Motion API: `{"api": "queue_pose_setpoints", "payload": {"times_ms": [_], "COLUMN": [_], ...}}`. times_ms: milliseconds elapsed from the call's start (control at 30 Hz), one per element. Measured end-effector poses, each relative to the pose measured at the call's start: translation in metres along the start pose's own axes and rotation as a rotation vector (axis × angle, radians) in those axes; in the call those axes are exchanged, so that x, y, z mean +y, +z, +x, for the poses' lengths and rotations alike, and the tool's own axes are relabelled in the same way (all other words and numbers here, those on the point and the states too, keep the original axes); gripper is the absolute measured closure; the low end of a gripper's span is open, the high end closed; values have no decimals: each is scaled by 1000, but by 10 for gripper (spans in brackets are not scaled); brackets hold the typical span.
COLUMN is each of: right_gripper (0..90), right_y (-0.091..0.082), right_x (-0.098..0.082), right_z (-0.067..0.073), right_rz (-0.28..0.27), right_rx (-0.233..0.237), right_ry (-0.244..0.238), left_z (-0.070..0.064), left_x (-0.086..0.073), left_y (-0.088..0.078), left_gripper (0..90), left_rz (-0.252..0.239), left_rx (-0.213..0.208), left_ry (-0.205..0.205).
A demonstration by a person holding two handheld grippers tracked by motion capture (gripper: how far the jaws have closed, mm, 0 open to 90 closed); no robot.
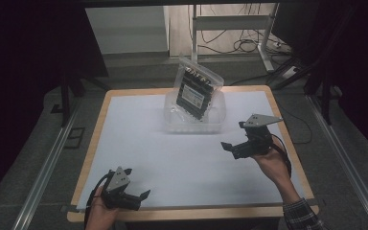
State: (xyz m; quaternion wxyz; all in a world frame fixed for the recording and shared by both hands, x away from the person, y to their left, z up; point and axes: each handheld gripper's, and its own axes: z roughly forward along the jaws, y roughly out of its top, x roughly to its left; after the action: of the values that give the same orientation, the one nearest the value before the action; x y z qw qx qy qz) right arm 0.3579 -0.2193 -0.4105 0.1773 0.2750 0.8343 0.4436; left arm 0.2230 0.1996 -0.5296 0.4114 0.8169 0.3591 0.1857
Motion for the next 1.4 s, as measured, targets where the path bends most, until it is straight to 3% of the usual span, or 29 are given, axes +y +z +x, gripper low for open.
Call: {"api": "queue_pose_setpoints", "payload": {"times_ms": [367, 700, 833, 1400], "right_gripper": [0, 0, 0, 0], "right_y": [-7, -23, -28, -54], "right_x": [-22, -29, -35, -80], "right_z": [9, 16, 20, 26], "right_rz": [31, 10, 25, 22], "right_rx": [-21, -37, -48, -93], "right_ry": [19, 23, 15, 77], "left_z": [0, 0, -1, -1], "left_x": [1, 1, 1, 2], "left_y": [-1, 0, 0, 0], "left_gripper": [3, 3, 3, 3], "left_rz": [-8, -7, -7, -13], "left_rx": [-6, -8, -8, -11], "left_ry": [1, 5, 4, 3]}}
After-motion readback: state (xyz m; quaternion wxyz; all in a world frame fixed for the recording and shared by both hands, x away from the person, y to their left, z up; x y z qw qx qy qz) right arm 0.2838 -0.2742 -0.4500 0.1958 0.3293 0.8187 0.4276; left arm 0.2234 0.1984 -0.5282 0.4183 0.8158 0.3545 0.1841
